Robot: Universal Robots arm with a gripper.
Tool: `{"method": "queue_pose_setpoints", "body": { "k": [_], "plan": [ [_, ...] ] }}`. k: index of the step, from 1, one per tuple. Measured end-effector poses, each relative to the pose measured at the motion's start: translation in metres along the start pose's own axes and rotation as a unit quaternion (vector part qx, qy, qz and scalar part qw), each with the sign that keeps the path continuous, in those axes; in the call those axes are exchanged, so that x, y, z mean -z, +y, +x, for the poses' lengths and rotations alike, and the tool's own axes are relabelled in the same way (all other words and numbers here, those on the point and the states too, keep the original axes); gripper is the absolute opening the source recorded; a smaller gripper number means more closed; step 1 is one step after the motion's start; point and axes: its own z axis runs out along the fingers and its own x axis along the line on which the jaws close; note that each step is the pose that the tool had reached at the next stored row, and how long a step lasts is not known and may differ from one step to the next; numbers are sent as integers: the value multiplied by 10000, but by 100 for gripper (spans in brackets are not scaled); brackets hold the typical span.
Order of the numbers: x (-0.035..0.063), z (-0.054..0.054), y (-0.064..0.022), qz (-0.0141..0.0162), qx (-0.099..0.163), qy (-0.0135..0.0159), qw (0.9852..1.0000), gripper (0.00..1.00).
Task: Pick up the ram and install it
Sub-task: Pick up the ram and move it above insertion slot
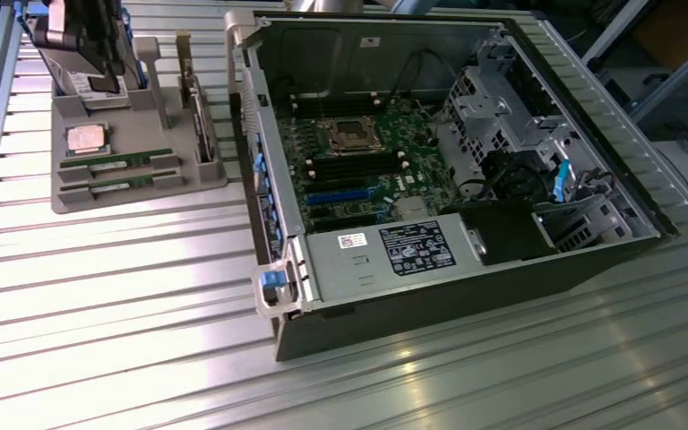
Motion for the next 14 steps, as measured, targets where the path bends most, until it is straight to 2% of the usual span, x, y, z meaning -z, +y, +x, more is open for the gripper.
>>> {"method": "queue_pose_setpoints", "body": {
  "k": [14],
  "plan": [
    [-82,5,-4,0,0,0,10000,30]
  ]
}}
